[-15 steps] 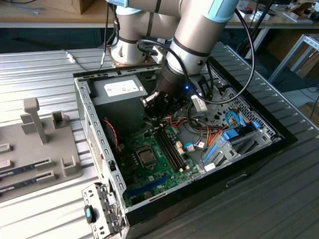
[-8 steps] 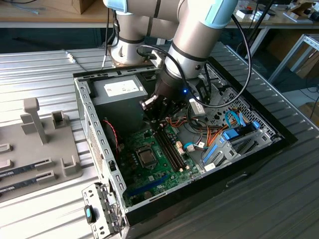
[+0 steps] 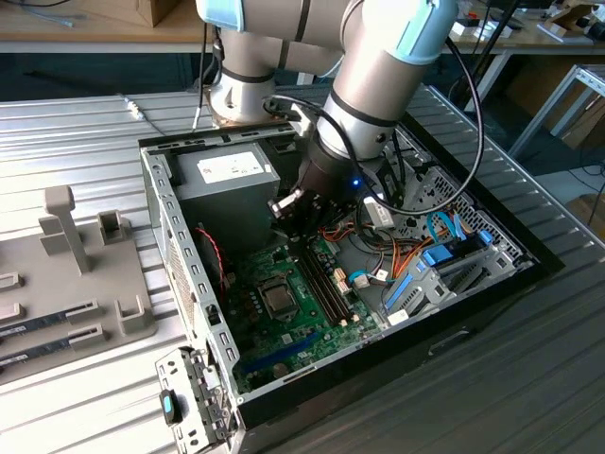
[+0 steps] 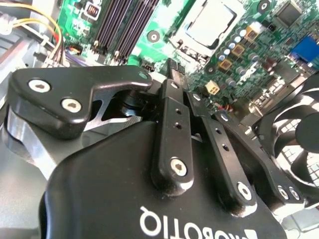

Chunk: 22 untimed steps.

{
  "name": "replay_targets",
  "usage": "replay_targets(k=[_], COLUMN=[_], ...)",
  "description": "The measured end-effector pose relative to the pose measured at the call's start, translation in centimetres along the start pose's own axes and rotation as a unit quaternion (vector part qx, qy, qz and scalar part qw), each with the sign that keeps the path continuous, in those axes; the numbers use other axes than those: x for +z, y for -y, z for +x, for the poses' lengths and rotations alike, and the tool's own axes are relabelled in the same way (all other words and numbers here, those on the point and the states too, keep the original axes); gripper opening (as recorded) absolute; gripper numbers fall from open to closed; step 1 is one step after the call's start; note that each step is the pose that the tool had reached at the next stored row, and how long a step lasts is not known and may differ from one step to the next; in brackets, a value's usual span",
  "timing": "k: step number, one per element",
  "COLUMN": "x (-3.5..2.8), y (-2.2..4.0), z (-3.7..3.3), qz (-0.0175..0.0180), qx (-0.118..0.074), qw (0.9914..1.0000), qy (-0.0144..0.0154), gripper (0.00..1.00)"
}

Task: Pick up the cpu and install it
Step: 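Install the first cpu locking lever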

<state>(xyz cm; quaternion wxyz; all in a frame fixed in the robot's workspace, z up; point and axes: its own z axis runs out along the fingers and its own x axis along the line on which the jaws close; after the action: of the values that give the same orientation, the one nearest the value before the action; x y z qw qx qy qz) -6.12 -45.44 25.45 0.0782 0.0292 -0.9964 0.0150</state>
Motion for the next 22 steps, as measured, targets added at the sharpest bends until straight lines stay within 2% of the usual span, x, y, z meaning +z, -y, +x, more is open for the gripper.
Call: replay_targets(k=[5, 6, 10, 12, 14, 15, 16, 20, 21, 22], x=[0.45, 0.66, 1.04, 1.21, 1.39, 1.45, 1.53, 1.73, 1.84, 1.94], y=[0.06, 0.06, 0.15, 0.24, 0.4, 0.45, 0.53, 0.65, 0.65, 0.64], z=[-0.46, -0.52, -0.58, -0.6, -0.62, -0.62, -0.63, -0.66, -0.68, -0.66], qz=[0.0052, 0.0073, 0.0116, 0.0153, 0.0216, 0.0237, 0.0276, 0.0383, 0.04, 0.0401], qx=[-0.004, -0.005, -0.004, -0.004, -0.003, -0.002, -0.002, 0.0, 0.0, 0.0], qw=[0.99997, 0.99995, 0.99991, 0.99986, 0.99975, 0.9997, 0.9996, 0.99925, 0.99918, 0.99918], qy=[-0.0034, -0.0041, -0.0044, -0.0046, -0.005, -0.0052, -0.0054, -0.0062, -0.0063, -0.0063], gripper=[0.1, 0.1, 0.1, 0.1, 0.1, 0.1, 0.1, 0.1, 0.1, 0.1])
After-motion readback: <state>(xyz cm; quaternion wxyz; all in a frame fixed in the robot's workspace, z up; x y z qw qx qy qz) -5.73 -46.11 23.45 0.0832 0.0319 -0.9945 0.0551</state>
